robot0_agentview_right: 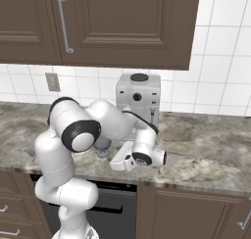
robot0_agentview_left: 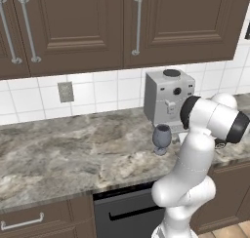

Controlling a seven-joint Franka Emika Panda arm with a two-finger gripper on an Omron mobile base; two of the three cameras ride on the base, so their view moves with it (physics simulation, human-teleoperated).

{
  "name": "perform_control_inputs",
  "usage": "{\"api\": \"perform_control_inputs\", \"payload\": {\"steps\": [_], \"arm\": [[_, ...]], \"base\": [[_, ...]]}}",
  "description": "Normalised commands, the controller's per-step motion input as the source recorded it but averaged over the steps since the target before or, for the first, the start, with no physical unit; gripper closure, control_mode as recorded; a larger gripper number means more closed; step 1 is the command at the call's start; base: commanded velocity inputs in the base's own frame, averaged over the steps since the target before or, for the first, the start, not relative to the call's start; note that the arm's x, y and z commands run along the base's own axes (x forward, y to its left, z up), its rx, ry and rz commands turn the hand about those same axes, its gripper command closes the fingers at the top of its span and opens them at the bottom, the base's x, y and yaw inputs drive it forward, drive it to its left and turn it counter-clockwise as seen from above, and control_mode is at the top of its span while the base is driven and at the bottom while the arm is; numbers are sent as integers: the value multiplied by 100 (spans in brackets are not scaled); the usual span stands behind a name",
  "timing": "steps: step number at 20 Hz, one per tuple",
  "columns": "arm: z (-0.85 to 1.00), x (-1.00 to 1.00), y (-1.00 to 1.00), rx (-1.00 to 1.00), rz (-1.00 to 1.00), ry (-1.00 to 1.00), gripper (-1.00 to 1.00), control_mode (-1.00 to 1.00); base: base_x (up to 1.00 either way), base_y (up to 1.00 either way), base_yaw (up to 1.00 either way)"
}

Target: Retrieve the wine glasses from the counter and place one next to each plate.

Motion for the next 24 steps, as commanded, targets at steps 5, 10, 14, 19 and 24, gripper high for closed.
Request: {"api": "perform_control_inputs", "payload": {"steps": [5,10,14,19,24], "arm": [[-12,13,17,0,0,8,-100,-100],[-11,15,19,0,0,6,-100,-100],[-11,16,15,0,0,7,-100,-100],[-4,13,10,0,0,3,-100,-100],[-5,7,12,0,0,4,-100,-100]], "base": [[0,0,0],[0,0,0],[0,0,0],[0,0,0],[0,0,0]]}}
